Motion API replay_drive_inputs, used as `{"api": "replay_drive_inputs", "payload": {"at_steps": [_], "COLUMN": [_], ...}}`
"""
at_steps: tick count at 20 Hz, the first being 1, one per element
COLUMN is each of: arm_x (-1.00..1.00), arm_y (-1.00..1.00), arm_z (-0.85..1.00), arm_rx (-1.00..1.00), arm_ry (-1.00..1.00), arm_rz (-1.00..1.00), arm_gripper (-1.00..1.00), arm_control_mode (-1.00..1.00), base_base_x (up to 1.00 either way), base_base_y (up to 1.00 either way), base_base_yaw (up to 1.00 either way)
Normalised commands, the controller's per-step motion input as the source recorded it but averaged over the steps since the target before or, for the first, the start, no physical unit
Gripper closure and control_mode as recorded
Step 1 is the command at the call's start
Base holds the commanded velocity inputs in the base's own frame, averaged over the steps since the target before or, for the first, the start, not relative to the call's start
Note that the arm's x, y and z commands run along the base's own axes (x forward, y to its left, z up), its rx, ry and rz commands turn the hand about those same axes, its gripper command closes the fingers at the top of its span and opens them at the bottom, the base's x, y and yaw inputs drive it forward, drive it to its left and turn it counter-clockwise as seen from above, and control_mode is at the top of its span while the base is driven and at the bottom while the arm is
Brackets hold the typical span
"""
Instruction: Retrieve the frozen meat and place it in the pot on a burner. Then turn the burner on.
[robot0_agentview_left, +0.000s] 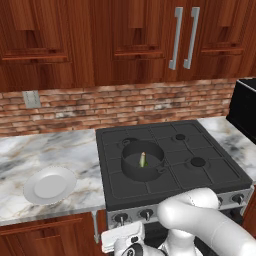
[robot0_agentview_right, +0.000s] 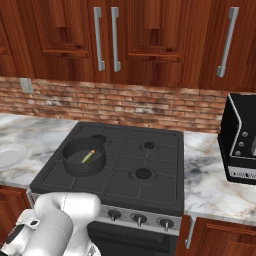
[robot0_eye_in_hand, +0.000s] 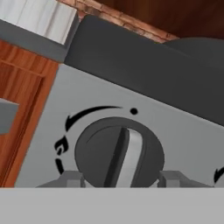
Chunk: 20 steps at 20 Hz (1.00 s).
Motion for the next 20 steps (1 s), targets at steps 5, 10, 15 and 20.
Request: {"api": "replay_drive_inputs", "payload": {"at_steps": [5,10,15,20], "arm_x": [-0.01,-0.04,-0.08,-0.06], "arm_y": [0.0,0.0,0.0,0.0], "arm_z": [0.15,0.11,0.06,0.01], "arm_rx": [-0.11,-0.32,-0.39,-0.37], "arm_ry": [-0.08,-0.03,0.0,0.0], "arm_rz": [0.0,0.06,0.09,0.07], "arm_gripper": [1.0,1.0,1.0,1.0], "arm_control_mode": [-1.0,-1.0,-1.0,-1.0], "base_base_x": [0.0,0.0,0.0,0.0], "base_base_y": [0.0,0.0,0.0,0.0], "base_base_yaw": [0.0,0.0,0.0,0.0]}}
